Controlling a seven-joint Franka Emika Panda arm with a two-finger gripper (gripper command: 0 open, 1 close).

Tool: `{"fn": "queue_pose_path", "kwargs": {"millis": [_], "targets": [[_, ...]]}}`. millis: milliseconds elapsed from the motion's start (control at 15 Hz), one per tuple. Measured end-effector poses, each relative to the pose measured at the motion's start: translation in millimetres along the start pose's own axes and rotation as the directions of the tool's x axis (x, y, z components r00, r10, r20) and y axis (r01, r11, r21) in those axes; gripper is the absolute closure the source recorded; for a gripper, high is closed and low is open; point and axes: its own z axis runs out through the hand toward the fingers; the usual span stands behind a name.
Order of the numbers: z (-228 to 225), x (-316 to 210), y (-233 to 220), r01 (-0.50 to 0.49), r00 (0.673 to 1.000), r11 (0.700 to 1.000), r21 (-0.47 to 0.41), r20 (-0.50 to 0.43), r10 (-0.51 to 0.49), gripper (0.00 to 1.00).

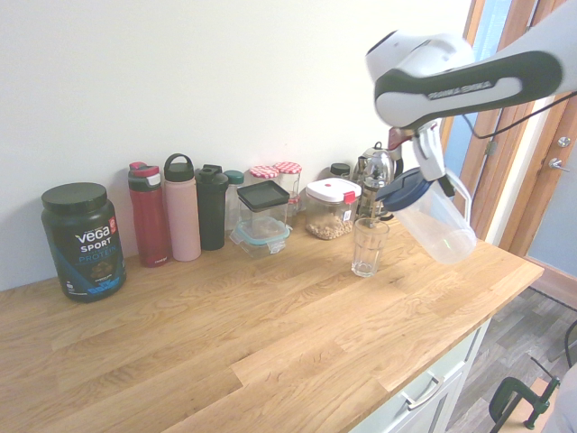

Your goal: Pour me some water

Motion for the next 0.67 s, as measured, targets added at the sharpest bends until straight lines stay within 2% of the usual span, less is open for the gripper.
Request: {"fn": "queue_pose_path", "kwargs": {"millis": [200, 333, 467, 667], "targets": [[-3, -57, 16, 0.008, 0.997, 0.989, 0.145, -0.074, 0.003, 1.0], [-8, -94, 12, 0.005, 0.992, 0.97, 0.244, -0.125, 0.026, 1.0], [-7, -127, -3, 0.016, 0.985, 0.936, 0.351, -0.164, 0.045, 1.0], [-24, -163, -63, -0.024, 0.976, 0.854, 0.519, -0.175, 0.133, 1.0]]}}
